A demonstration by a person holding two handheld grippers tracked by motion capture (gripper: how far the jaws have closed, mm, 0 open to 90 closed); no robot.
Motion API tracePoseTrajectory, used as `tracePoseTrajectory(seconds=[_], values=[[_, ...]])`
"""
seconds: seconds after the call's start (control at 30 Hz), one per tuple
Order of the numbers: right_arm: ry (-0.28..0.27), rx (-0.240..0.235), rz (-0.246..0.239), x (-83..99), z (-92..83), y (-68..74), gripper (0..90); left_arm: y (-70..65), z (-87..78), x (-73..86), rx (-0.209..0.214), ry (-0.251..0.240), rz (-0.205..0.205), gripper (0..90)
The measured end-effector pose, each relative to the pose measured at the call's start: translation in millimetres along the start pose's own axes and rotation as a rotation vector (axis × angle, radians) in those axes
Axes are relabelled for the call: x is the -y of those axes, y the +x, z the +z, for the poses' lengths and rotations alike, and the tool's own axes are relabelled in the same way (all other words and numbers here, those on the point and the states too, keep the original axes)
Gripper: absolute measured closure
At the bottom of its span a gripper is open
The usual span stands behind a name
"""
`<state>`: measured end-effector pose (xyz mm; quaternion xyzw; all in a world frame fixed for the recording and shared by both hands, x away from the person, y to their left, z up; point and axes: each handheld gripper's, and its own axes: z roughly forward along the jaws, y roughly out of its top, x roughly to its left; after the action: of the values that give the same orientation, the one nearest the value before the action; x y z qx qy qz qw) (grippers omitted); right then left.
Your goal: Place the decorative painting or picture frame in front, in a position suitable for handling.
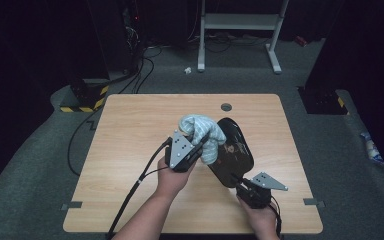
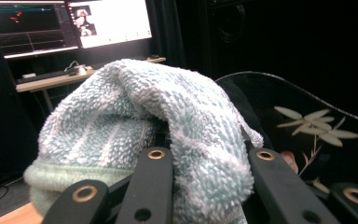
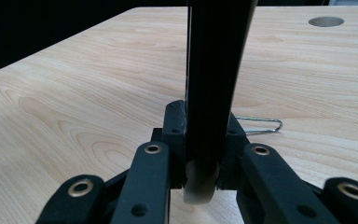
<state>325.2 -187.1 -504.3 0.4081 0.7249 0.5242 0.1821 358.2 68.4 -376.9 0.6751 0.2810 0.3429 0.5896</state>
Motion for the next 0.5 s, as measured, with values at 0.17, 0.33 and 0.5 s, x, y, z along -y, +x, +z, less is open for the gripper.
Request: tracePoseTrajectory(seconds=[0.17,0.33,0.5], values=[[0.004,0.005,-0.012,-0.4,0.0,1.6,78.2,-8.7,17.0,-4.1,0.044,0.016,0.002,78.1],[0.004,0.01,-0.018,-0.6,0.2,2.1,78.3,-21.6,28.8,-5.4,0.09,0.025,0.007,78.5],[0.012,0.016,-0.026,-0.2,0.4,2.8,78.3,-32.7,29.5,-9.4,0.138,0.024,0.002,78.7]])
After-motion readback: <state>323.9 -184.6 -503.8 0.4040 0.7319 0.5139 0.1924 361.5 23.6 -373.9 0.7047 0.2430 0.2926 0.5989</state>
